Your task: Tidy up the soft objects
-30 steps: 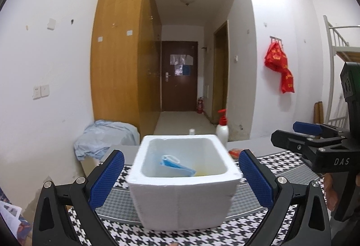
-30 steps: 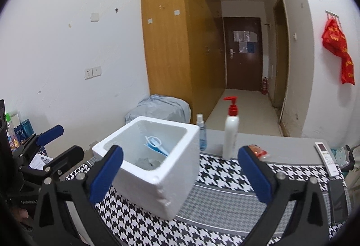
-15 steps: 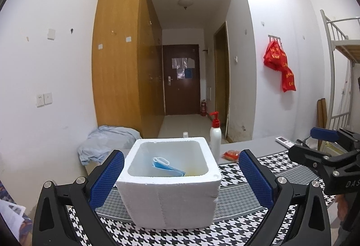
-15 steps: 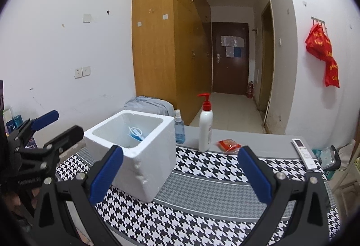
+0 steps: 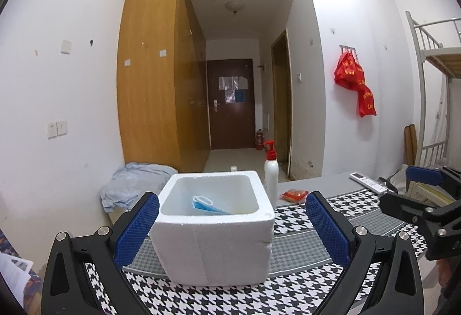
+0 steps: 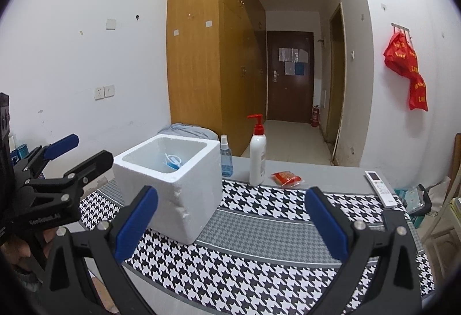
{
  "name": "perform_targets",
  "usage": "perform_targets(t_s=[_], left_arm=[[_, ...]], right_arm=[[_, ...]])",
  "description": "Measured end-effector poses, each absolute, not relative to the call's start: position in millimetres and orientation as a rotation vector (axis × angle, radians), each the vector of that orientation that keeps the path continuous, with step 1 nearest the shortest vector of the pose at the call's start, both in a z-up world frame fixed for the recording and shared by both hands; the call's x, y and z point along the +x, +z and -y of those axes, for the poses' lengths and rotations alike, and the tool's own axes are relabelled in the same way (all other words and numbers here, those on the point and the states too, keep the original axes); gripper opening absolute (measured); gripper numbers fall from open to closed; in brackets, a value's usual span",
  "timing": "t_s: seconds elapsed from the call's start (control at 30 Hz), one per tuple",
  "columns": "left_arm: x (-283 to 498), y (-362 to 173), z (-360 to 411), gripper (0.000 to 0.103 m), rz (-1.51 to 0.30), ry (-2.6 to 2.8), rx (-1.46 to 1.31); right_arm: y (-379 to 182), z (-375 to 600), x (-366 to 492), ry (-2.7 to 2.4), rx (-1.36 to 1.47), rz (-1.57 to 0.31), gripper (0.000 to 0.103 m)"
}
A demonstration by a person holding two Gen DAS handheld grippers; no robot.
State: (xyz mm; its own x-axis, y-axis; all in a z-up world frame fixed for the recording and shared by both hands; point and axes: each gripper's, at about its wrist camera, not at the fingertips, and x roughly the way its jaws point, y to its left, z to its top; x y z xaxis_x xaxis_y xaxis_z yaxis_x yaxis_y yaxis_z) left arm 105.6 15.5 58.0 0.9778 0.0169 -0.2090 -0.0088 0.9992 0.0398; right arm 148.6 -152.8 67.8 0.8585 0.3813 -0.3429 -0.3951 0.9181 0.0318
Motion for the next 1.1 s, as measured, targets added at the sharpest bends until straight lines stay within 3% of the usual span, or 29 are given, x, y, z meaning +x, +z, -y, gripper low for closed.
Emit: perform_targets(t_s=[1.1], left_arm=[[49,3,-13,0.102,-0.184,-0.015,-0.017]], right_arm=[[13,169,92,0.411,0.047,-0.328,0.103]])
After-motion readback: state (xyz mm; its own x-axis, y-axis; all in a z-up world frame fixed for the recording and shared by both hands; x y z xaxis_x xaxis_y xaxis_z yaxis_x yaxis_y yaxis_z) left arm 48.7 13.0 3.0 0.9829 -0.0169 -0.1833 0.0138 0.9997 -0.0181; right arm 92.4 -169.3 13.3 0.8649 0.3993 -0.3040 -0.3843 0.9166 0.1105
